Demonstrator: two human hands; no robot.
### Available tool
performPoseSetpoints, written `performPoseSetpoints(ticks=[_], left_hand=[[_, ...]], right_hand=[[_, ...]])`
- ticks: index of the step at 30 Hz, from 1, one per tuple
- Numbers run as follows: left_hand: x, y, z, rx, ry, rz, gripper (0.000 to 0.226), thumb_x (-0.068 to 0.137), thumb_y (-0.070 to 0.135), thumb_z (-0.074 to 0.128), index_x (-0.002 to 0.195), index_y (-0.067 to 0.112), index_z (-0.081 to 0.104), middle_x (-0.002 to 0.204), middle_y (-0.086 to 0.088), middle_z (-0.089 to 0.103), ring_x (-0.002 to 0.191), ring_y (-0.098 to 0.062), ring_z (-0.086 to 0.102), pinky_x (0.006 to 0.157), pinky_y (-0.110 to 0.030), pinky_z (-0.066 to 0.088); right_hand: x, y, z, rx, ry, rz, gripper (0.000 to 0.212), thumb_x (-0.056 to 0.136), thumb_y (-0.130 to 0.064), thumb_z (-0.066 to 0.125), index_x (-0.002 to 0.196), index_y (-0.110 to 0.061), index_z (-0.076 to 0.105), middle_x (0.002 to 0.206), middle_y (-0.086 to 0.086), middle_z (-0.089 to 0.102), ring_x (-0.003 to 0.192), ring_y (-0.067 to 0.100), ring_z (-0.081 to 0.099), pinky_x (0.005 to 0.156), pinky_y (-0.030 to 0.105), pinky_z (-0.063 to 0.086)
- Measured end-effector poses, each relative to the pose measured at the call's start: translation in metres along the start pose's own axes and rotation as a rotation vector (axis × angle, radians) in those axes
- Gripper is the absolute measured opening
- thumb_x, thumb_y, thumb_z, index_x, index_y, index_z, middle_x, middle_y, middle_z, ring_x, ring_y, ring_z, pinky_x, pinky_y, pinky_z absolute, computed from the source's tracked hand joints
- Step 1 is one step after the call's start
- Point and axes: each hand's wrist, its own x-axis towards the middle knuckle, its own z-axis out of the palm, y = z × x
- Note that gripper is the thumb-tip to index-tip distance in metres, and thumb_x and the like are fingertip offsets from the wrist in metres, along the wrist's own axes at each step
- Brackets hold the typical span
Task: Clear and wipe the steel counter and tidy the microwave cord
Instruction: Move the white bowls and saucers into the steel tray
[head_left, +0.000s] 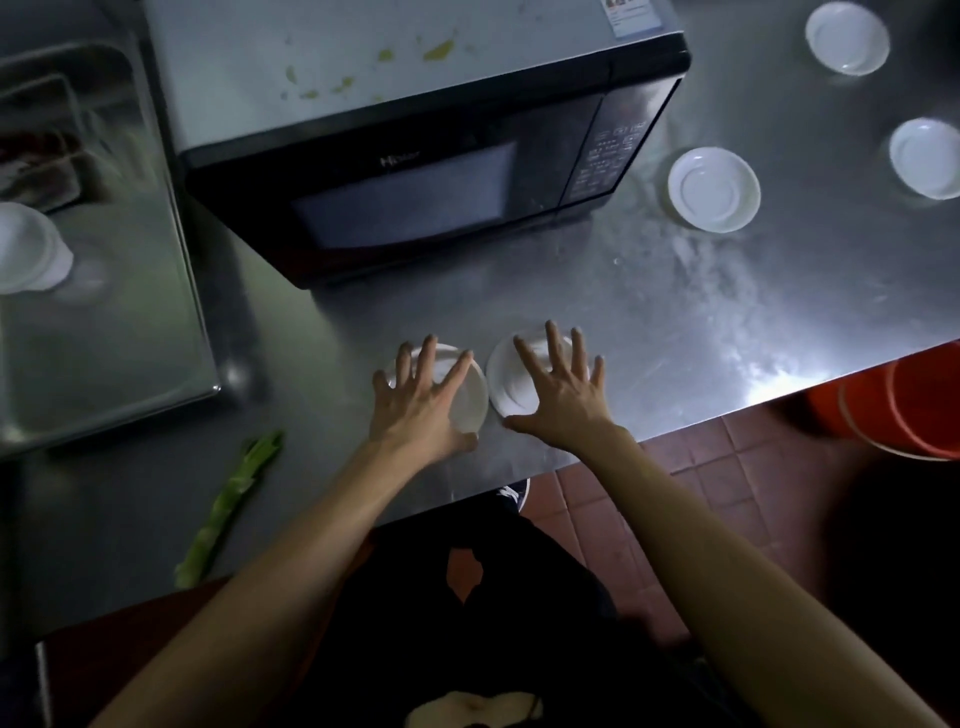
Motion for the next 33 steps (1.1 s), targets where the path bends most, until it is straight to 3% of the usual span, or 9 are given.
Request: performPoseSetpoints(ticks=[10,15,19,26,33], left_hand=[[-0.020,0.021,0.001,0.038,0.016,-0.121,0.116,0.057,0.075,0.066,0.152,0.041,0.009,0.159,-0.009,0.007,0.145,-0.039,0.010,0.104,-0.063,0.032],[-0.032,0.019,-0.004,0.015,0.030,-0.148,0.115,0.060,0.075,0.065,0.152,0.042,0.004,0.160,-0.007,0.002,0.146,-0.038,0.006,0.107,-0.061,0.028],[-0.041,0.010,-0.015,-0.007,0.087,-0.177,0.113,0.061,0.076,0.064,0.152,0.042,0.006,0.160,-0.007,0.002,0.146,-0.037,0.006,0.107,-0.061,0.029],[-0.062,-0.038,-0.035,-0.093,0.147,-0.268,0.113,0.061,0.074,0.065,0.152,0.043,0.007,0.161,-0.007,0.001,0.145,-0.036,0.007,0.109,-0.060,0.030],[-0.107,-0.128,-0.049,-0.223,0.198,-0.340,0.110,0.059,0.075,0.062,0.152,0.043,0.014,0.159,-0.003,0.002,0.144,-0.034,0.008,0.110,-0.056,0.029]], right_hand=[[0.012,0.007,-0.002,-0.076,-0.025,-0.154,0.123,0.060,-0.080,0.067,0.153,-0.040,-0.002,0.164,0.008,-0.008,0.147,0.047,-0.003,0.112,0.065,0.021],[0.010,0.004,-0.014,-0.090,-0.027,-0.213,0.120,0.058,-0.077,0.070,0.152,-0.040,0.005,0.160,0.010,0.005,0.141,0.044,0.014,0.106,0.062,0.034],[0.004,-0.006,-0.026,-0.072,0.020,-0.257,0.118,0.058,-0.078,0.068,0.153,-0.039,0.008,0.160,0.010,0.005,0.140,0.042,0.016,0.104,0.061,0.037],[-0.001,-0.059,-0.053,-0.036,0.147,-0.325,0.118,0.059,-0.076,0.068,0.154,-0.037,0.011,0.160,0.009,0.006,0.141,0.040,0.016,0.102,0.060,0.038],[-0.001,-0.147,-0.056,0.002,0.165,-0.389,0.119,0.061,-0.076,0.070,0.154,-0.042,0.003,0.162,0.008,0.000,0.144,0.039,0.012,0.106,0.060,0.036]])
